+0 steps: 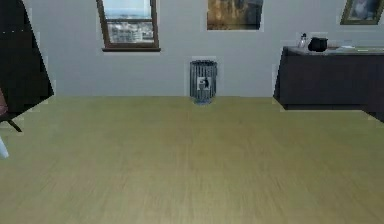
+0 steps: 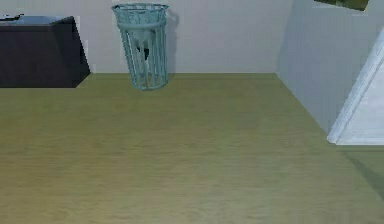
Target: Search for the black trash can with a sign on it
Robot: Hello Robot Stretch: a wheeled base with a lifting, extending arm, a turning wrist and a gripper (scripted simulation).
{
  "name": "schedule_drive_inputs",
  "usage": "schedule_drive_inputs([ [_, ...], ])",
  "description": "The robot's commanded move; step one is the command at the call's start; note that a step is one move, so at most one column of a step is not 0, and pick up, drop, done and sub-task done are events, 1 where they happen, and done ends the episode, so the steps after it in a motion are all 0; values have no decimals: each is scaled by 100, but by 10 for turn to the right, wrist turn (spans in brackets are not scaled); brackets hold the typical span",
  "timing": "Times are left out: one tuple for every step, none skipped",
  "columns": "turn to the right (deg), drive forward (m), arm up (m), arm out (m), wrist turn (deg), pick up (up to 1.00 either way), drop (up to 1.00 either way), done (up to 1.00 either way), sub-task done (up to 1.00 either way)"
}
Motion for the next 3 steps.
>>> schedule_drive_inputs([
  [0, 100, 0, 0, 0, 0, 0, 0, 0],
  [0, 100, 0, 0, 0, 0, 0, 0, 0],
  [0, 30, 0, 0, 0, 0, 0, 0, 0],
])
